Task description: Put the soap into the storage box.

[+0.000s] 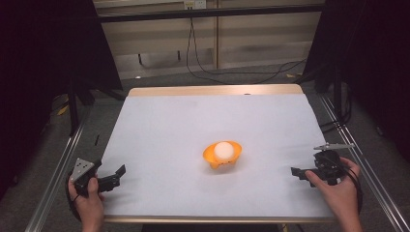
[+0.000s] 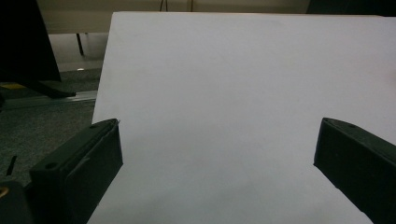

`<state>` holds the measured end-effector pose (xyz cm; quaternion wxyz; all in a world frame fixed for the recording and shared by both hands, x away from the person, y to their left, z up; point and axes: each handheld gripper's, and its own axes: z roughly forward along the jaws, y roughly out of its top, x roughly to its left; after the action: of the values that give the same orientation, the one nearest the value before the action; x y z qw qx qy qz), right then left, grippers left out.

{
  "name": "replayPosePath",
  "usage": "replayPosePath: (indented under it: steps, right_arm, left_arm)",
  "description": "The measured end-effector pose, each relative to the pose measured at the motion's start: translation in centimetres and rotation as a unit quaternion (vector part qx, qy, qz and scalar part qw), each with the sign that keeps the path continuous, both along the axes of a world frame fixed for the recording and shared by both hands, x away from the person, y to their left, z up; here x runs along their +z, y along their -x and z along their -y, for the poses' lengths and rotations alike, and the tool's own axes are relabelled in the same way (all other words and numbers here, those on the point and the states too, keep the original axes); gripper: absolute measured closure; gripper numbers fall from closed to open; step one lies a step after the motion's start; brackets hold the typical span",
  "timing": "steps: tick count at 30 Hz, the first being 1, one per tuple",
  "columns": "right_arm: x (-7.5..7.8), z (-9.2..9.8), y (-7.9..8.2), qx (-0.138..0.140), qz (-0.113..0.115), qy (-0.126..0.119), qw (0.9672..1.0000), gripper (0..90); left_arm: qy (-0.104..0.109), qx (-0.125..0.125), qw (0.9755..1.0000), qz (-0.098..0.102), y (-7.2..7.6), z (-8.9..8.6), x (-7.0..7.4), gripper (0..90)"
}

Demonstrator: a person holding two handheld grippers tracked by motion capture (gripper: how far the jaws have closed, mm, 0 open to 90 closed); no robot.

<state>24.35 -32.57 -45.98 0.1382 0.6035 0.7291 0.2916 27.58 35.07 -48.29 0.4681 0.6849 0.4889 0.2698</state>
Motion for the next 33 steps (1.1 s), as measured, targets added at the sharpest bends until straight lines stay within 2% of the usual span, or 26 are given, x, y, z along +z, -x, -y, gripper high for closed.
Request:
replayPosePath:
  steps: [3,12,15,23,28,31,33]
  right_arm:
    - [-0.3,0.7,0.4,-0.004,0.005,-0.004,1.0,1.2]
    - [-0.7,2.5,1.7,-0.019,0.041,-0.014,0.9989,1.2]
    - [-0.9,2.8,2.1,-0.022,0.052,-0.014,0.9983,0.7]
    - [-1.5,3.8,3.3,-0.039,0.089,-0.015,0.9951,1.2]
    - [-2.1,4.0,4.0,-0.036,0.102,-0.018,0.994,1.2]
    - [-2.1,3.9,4.4,-0.031,0.117,-0.023,0.9923,1.2]
    - [-2.5,3.9,4.5,-0.023,0.117,-0.028,0.9925,0.7]
  left_arm:
    - [-0.001,0.001,1.0,0.0,0.0,0.0,0.0,1.0]
    - [-0.004,0.001,1.0,0.002,0.0,0.0,0.0,1.0]
    - [0.001,-0.001,1.0,0.002,0.0,0.1,0.0,1.0]
    - [0.0,-0.001,1.0,0.002,0.1,0.0,0.0,1.1]
    - [0.001,-0.001,1.0,0.002,0.1,0.0,0.0,1.0]
    - [0.001,-0.001,1.0,0.002,0.1,0.0,0.0,1.0]
    - [0.001,-0.001,1.0,0.001,0.1,0.0,0.0,1.0]
